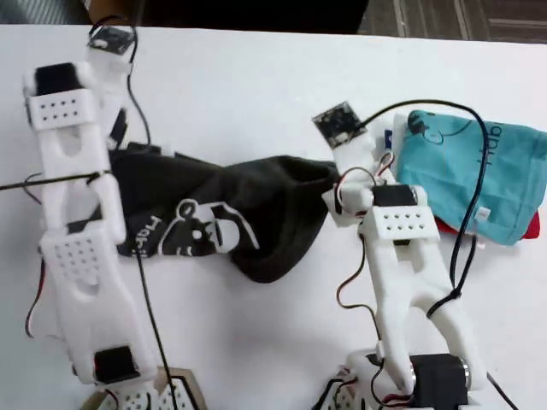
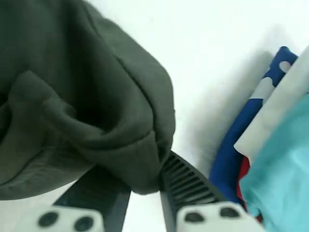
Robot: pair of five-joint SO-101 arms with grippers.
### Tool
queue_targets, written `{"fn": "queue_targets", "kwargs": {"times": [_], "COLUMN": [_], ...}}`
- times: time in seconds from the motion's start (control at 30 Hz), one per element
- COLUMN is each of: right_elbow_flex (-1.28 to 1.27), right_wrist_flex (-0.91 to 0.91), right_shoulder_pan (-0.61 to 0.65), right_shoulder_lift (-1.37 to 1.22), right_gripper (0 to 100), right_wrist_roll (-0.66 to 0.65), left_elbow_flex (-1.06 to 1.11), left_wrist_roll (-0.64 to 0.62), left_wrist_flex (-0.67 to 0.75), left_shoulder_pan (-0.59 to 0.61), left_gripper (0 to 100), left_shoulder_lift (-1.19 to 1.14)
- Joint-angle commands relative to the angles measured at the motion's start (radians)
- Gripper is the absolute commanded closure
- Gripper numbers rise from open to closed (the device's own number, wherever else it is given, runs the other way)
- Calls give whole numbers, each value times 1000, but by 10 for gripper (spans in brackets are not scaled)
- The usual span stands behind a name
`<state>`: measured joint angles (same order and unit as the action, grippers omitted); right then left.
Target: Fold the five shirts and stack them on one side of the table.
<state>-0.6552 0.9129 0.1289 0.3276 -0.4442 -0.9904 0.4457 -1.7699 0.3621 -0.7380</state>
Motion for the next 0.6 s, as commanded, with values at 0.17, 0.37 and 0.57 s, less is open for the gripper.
{"fn": "queue_targets", "kwargs": {"times": [0.17, 0.37, 0.57], "right_elbow_flex": [233, 427, 801], "right_wrist_flex": [177, 136, 263], "right_shoulder_pan": [22, 24, -27], "right_shoulder_lift": [2, -142, -410], "right_gripper": [615, 703, 705], "right_wrist_roll": [34, 170, 327], "left_elbow_flex": [463, 647, 757], "left_wrist_roll": [64, 150, 187], "left_wrist_flex": [-15, -15, -2], "left_shoulder_pan": [109, 170, 207], "left_gripper": [974, 974, 974], "left_shoulder_lift": [364, 574, 675]}}
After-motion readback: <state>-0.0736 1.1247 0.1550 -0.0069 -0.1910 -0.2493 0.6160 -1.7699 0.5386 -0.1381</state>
